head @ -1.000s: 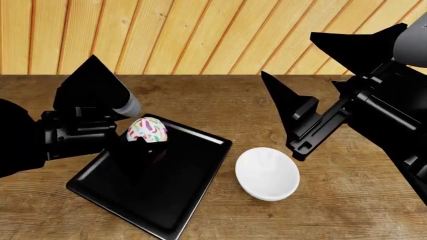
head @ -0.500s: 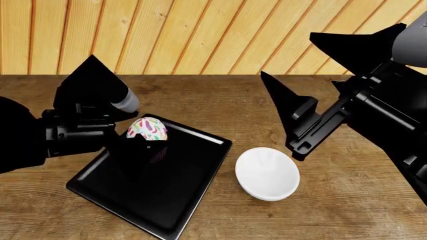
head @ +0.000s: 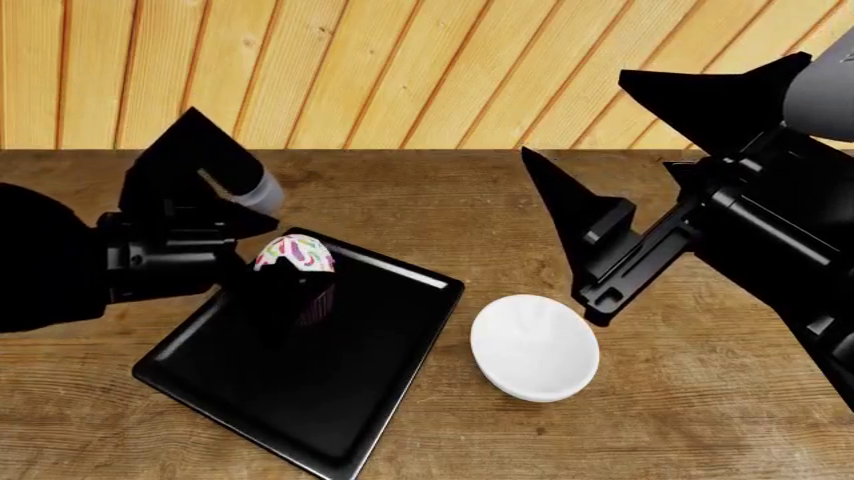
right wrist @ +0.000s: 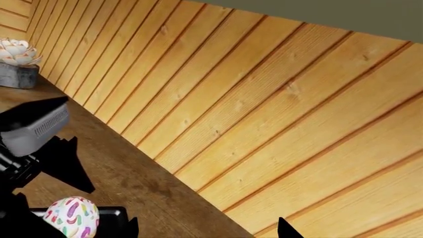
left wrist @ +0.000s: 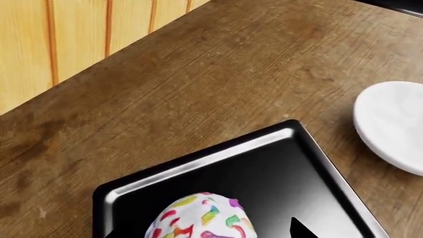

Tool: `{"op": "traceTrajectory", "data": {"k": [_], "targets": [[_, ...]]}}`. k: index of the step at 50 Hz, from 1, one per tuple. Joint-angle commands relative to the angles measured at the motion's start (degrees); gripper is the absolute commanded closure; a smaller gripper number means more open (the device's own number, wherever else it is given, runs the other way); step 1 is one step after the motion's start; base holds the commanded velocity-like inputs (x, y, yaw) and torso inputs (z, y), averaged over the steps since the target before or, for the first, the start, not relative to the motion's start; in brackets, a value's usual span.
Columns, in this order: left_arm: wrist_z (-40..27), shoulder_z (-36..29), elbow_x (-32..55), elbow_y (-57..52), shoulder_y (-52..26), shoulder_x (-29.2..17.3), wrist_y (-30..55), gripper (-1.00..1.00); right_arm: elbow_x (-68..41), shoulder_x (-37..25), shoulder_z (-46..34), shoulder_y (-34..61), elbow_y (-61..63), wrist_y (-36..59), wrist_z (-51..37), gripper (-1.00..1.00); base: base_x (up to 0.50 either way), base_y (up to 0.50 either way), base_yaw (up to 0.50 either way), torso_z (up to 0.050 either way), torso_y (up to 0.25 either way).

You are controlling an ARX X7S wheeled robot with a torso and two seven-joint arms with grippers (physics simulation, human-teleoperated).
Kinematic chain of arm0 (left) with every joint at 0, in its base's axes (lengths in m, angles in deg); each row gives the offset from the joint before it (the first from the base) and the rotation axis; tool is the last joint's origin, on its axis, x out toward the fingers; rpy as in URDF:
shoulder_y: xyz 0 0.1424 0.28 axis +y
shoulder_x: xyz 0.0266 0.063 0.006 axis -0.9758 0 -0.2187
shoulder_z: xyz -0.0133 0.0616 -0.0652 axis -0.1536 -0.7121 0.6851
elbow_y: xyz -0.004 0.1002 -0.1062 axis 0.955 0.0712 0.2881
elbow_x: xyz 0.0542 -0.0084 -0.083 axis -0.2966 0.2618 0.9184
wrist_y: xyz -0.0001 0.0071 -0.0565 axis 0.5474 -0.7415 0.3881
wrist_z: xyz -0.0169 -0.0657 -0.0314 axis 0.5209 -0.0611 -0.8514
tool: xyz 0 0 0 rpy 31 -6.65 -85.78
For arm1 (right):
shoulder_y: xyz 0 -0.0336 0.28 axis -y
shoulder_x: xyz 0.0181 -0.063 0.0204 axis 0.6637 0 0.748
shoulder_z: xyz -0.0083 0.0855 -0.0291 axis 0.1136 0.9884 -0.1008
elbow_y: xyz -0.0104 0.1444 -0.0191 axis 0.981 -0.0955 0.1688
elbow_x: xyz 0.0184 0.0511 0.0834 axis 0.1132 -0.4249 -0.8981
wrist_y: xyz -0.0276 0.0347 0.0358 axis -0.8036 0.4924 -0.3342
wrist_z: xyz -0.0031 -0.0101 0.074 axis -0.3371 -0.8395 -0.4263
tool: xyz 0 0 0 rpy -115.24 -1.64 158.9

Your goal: Move the fresh-baked cupcake off the tray onto the counter, and place the bowl used for mixing into the sink.

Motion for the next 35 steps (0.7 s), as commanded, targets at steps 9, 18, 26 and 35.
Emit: {"op": "traceTrajectory", "data": {"k": [9,18,26,35], "targets": [[1.7,-3.3,-2.2,2.3,-1.2,0.8,-1.5,-1.00,-0.1,-0.3,-0.5,0.3,-0.2,-0.3,0.0,-1.00,0.00,0.00,0.00,0.000,0.000],[2.9,-5.3,-4.1,4.6,-1.4,1.2,-2.5,-1.00,-1.0,-0.4,-0.4,0.5,-0.3,-0.4,-0.6,-1.00,0.00,0.00,0.00,0.000,0.000],[3.5,-6.7,-5.5,5.6,-1.7,1.8,-3.6,-1.00,-1.1,-0.7,-0.4,0.3,-0.1,-0.6,-0.8,-1.00,0.00,0.00,0.00,0.000,0.000],[3.8,-7.5,-6.0,5.6,-2.0,1.6,-4.0,-1.00,-0.1,-0.8,-0.5,-0.4,-0.1,-1.3,-0.2,-1.00,0.00,0.00,0.00,0.000,0.000]]}}
